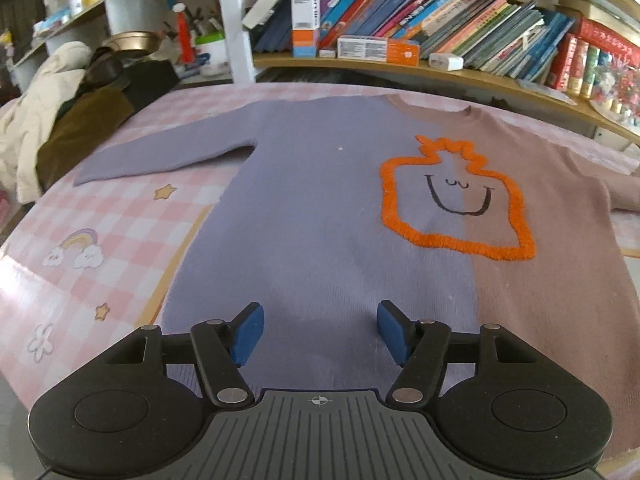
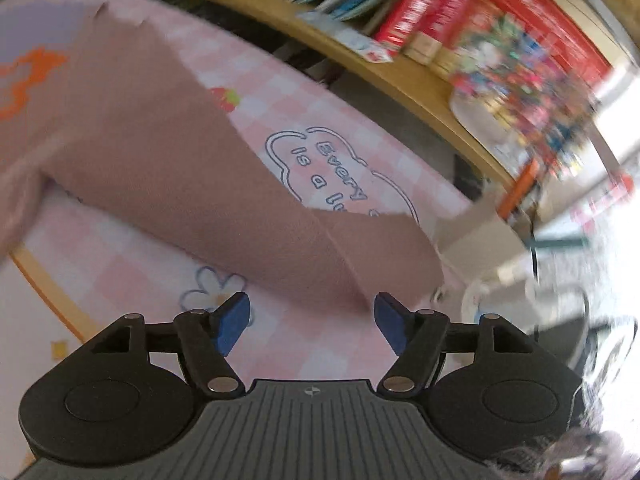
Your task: Fold clothes
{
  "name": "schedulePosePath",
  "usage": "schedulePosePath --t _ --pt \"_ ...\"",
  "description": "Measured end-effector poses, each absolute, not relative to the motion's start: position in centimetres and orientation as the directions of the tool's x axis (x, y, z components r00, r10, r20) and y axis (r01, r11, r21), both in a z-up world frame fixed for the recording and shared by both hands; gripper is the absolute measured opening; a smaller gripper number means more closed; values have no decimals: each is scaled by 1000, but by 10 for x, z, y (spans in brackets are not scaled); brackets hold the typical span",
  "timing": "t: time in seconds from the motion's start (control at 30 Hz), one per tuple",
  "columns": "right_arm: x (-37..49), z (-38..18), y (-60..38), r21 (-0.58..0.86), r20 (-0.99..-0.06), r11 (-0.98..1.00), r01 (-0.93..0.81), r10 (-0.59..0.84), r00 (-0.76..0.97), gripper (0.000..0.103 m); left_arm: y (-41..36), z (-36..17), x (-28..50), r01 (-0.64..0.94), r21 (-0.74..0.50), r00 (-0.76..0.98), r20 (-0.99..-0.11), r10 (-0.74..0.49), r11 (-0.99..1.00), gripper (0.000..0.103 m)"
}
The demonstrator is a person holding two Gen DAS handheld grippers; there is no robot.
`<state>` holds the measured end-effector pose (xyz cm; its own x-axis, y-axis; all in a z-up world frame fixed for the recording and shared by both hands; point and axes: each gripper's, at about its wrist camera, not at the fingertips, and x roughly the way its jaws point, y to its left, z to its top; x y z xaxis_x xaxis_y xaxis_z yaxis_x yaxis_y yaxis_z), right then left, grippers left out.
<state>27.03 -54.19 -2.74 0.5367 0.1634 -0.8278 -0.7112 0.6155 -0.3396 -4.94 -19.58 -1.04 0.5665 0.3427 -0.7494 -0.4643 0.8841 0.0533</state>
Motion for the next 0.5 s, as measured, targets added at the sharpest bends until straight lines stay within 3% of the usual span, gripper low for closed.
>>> schedulePosePath --t 0.2,0.3,0.37,0.4,0.43,0.5 --pt "291 -30 -543 -308 -858 542 -782 196 474 69 -204 -10 -52 -490 79 535 -759 371 868 64" --pt "295 -29 -544 -273 -877 529 -804 206 434 64 -207 -12 -52 -493 80 527 -765 370 866 64" --pt "296 -28 -544 -246 -889 525 -815 212 405 38 -209 -12 -52 -493 80 524 -767 369 866 64" --pt "296 -27 -545 -233 -895 523 -820 215 391 34 -209 -12 -51 -492 80 525 -767 369 867 64" --pt "297 -27 -545 -219 -900 521 -825 218 377 21 -210 -12 -51 -491 80 525 -767 368 868 64" --pt "297 -25 -546 -189 -911 520 -833 225 346 14 -210 -12 -50 -488 78 527 -767 365 869 64"
